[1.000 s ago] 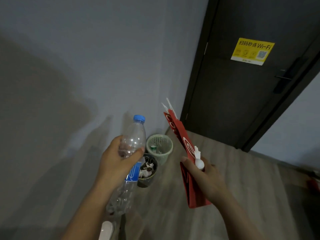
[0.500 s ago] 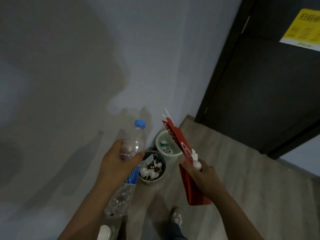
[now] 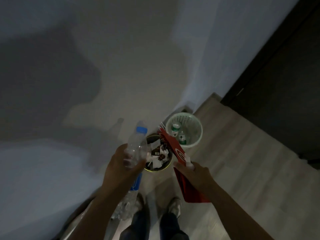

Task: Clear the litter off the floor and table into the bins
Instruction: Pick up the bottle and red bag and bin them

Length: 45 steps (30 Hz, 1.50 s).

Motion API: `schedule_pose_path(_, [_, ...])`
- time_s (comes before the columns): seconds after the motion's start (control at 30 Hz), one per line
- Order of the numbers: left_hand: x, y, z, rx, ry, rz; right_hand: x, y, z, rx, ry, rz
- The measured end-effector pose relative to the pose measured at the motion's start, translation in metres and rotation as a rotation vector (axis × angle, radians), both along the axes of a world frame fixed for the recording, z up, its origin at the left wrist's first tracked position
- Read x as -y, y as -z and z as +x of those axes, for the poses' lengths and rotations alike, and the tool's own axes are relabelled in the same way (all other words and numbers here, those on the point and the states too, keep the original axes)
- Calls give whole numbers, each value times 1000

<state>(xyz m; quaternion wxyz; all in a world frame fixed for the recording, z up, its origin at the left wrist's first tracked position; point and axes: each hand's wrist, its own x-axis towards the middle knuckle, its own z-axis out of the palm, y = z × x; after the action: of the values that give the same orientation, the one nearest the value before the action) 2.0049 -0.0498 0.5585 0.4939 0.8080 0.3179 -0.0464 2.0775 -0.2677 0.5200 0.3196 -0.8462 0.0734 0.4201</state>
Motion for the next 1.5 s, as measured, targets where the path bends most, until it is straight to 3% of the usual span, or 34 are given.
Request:
schedule_pose_path(0.1, [-6,49,15,-124,-7,22,-10,46,15,-75,-91,-73])
schedule_pose_path(0.2, [-14,95,22,-190,3,31,-21,95,29,-123,11,-98])
schedule_pose_path(0.3, [-20,140,23,-254,19,26,-34,146,39,-178,-106,-119])
schedule_pose_path(0.47, [-30,217,24,-320,17,55,-56,231,56,-161,11,-133])
schedule_pose_path(0.73, [-50,313,30,-362,62,32,-98,334,72,-163,-7,-241])
schedule_pose_path(1.07, [-60,354,40,-345,84,26,-124,396,69,-164,110,-337])
schedule_pose_path(1.27, [-62,362,45,-314,62,-19,-128,418,63,-175,156,-105])
schedule_pose_path(1.5, [-58,351,62,-290,65,13,-115,402,59,-124,125,-47])
